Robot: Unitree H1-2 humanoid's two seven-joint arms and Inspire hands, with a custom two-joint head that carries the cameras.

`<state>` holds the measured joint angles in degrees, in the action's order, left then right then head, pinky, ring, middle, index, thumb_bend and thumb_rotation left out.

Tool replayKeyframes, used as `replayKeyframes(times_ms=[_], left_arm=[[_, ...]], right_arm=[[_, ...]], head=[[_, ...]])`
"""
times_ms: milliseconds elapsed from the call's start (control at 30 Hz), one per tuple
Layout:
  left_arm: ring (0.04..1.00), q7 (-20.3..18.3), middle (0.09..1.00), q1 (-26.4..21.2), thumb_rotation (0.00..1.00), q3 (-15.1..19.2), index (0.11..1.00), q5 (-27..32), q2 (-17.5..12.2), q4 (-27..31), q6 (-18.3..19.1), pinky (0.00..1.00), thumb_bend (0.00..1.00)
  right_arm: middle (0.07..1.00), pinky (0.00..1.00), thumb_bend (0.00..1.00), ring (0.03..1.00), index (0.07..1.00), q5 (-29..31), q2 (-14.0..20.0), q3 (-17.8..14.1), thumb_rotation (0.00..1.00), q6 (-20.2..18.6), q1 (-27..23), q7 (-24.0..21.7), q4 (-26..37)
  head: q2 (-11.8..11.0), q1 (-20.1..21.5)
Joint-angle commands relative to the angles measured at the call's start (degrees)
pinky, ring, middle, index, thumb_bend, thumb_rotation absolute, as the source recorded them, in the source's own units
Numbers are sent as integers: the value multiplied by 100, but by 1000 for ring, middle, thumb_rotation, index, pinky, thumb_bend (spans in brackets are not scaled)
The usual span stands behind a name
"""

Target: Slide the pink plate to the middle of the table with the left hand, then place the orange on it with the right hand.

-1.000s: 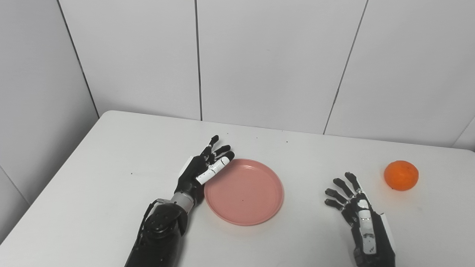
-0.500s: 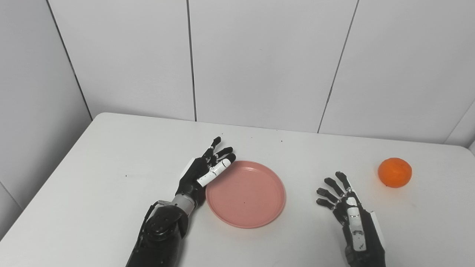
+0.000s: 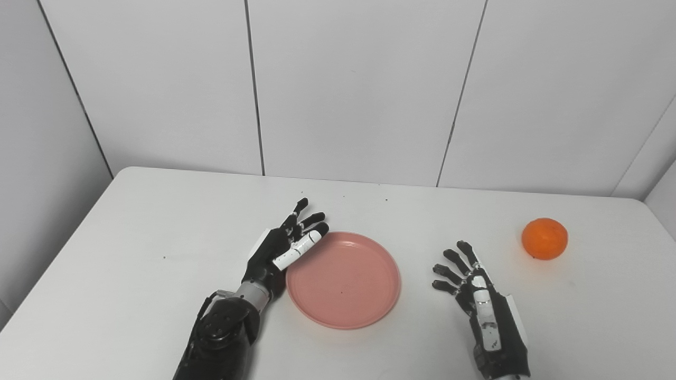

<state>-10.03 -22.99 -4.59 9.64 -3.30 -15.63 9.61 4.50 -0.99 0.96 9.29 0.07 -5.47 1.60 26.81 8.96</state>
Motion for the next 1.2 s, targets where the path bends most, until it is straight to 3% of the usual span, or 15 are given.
replayKeyframes(times_ms=[0,533,967,1167], left_arm=[[847,-166,885,-140,446,-82,1000,-5,83,-55,156,888,769],[864,-322,906,-133,427,8,1000,65,34,-151,183,890,726],[880,-372,916,-145,439,43,1000,74,59,-271,64,901,733],[884,-364,913,-128,439,150,1000,128,7,-202,110,902,733]], right_arm=[[876,740,770,799,933,20,-140,83,979,-99,267,51,-274],[868,718,787,783,920,-91,-319,110,942,-166,255,251,-287],[891,732,771,788,933,-85,-228,93,949,-38,275,229,-339],[915,725,718,780,921,-714,-197,38,956,238,291,626,-34]], head=[[5,54],[-22,690],[-69,691],[-51,690]])
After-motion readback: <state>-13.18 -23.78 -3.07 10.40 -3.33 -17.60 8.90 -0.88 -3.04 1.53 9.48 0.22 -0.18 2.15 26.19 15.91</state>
